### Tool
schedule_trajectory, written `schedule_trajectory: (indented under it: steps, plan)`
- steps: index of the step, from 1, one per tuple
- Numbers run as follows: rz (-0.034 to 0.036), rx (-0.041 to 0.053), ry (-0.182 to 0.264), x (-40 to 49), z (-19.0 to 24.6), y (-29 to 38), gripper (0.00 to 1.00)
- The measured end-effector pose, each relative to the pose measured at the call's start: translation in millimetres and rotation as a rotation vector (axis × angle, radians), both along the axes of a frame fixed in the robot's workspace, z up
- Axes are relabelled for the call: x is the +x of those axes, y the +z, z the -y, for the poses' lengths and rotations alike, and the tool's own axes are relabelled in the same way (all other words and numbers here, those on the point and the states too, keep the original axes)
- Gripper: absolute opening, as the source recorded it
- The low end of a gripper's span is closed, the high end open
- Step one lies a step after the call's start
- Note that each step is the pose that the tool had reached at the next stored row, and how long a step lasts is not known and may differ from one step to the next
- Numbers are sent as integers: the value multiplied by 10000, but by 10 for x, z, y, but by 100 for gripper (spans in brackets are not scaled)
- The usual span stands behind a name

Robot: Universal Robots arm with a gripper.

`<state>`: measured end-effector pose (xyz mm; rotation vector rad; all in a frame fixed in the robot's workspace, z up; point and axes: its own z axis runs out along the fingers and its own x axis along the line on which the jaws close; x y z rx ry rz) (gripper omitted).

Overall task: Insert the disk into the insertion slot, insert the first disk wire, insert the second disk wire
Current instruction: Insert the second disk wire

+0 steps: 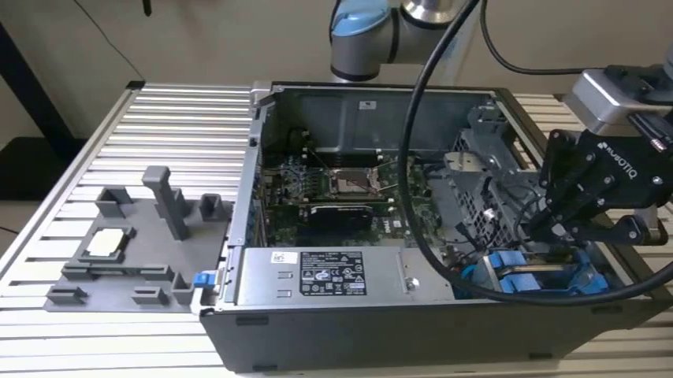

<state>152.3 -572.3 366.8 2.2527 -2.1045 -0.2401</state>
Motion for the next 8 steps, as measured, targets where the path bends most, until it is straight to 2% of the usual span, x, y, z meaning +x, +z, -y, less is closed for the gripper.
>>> schedule_trajectory:
  steps: [3,4,6,7,8]
  plan:
    - [-6,211,-35,8,1,-8,16]
    - [-42,236,-35,22,5,-7,16]
    - [-240,237,-39,46,15,-8,16]
    - [-315,237,-40,51,18,-8,16]
    - [-348,238,-54,52,20,-10,16]
